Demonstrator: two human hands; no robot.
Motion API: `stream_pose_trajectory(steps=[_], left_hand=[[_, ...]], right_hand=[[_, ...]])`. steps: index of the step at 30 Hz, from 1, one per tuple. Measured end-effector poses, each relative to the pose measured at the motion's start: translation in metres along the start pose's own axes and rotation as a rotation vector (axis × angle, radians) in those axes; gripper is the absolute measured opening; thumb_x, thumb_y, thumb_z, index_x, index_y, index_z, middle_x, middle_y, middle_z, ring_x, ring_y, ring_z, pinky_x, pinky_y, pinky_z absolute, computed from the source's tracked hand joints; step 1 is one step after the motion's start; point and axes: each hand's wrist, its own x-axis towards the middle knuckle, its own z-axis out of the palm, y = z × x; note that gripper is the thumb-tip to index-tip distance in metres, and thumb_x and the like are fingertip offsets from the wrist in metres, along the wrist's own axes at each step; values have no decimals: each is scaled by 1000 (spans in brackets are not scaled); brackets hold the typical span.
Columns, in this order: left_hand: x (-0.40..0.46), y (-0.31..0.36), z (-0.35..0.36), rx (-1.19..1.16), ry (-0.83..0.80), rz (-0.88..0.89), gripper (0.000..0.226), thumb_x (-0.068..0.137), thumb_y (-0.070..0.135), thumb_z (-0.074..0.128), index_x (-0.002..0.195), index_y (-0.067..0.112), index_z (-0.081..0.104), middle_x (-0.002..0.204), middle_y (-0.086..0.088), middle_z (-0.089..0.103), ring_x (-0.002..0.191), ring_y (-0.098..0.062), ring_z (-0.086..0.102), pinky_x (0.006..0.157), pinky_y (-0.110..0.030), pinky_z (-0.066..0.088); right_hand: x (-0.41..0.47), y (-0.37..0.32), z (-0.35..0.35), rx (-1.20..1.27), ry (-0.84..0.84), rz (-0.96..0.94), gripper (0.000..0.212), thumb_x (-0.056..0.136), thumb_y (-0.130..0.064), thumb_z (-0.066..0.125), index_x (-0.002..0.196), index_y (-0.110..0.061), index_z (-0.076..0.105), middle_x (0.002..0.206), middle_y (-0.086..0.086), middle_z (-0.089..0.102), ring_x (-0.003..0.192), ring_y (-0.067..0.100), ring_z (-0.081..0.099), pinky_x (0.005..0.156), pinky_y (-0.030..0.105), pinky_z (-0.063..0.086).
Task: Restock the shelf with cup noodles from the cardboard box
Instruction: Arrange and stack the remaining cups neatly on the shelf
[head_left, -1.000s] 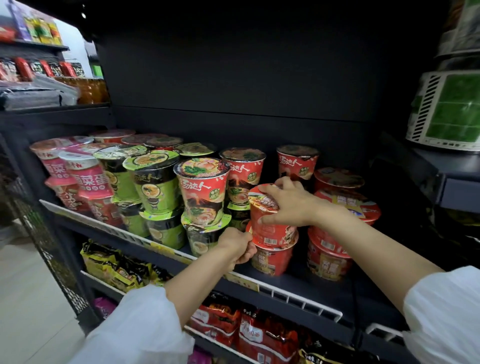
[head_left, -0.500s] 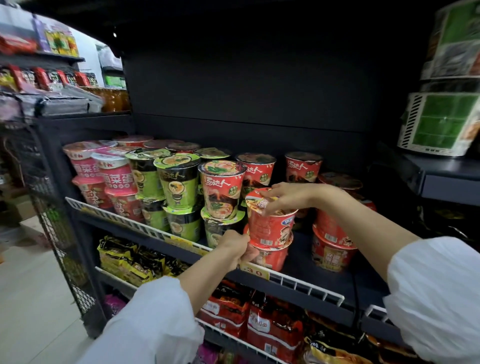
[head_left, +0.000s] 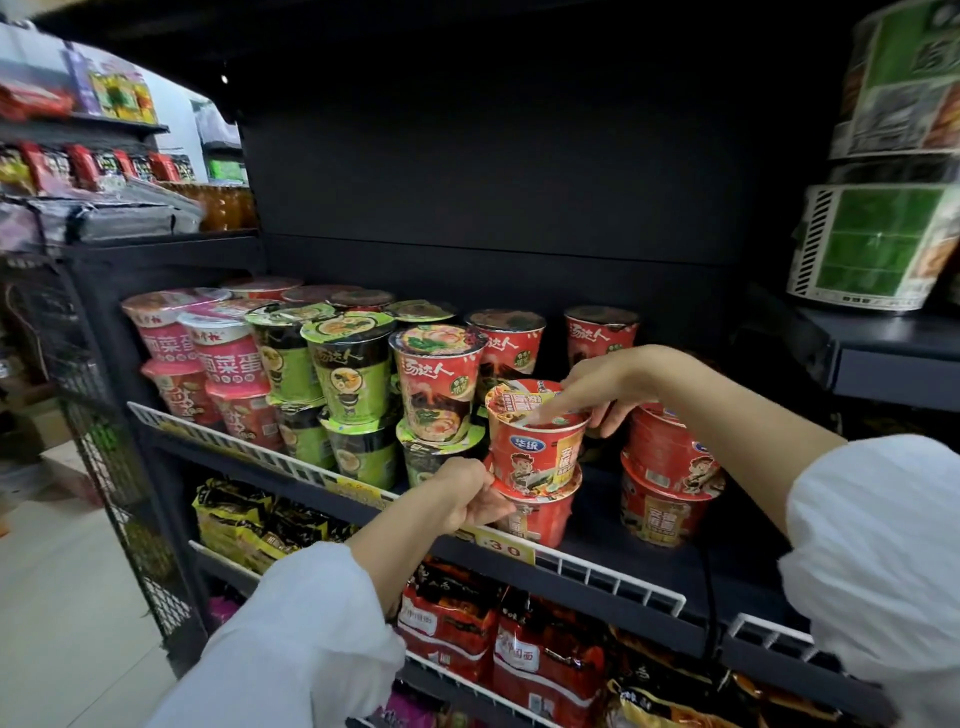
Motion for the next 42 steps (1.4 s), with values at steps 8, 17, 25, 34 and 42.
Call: stream_pose_trajectory(steps=[8,17,25,34,42], left_hand=[[2,2,-12,-17,-31,-2,21,97,-2,38,82,-6,51,41,-8,61,34,-10,60,34,-17,47],[6,3,-9,30,-97,-29,23,99,5,42,84,-7,54,67,-20,65,46,-19,67,48,-23,57],[5,0,-2,-218,-156,-81,17,97,-2,40,85,-7,49,90,-38,60,85,-38,69,53,-28,59],[-5,0,1,-268,-173,-89,16,99,-3,35,97,-11,49,115,-41,55,104,-44,63,65,-34,58],[-28,17,-8,530,131,242,35,99,23,42,85,-4,59,71,-20,69,59,-28,70,61,-34,60]], right_hand=[[-10,-2,44,-363,498,-63,85,64,-86,45,87,-5,59,78,4,59,72,19,59,62,29,46],[5,8,32,-199,267,-195,94,75,-70,55,149,-25,21,154,7,22,140,30,25,113,42,30],[5,-17,57,-374,570,70,101,70,-86,36,130,-6,51,144,20,27,135,39,21,100,45,38],[7,-23,67,-379,678,138,104,72,-87,24,126,-2,53,135,19,35,126,34,30,92,38,41],[-5,11,29,-54,513,-63,62,97,-54,22,83,-7,59,117,22,60,111,36,54,93,41,42]])
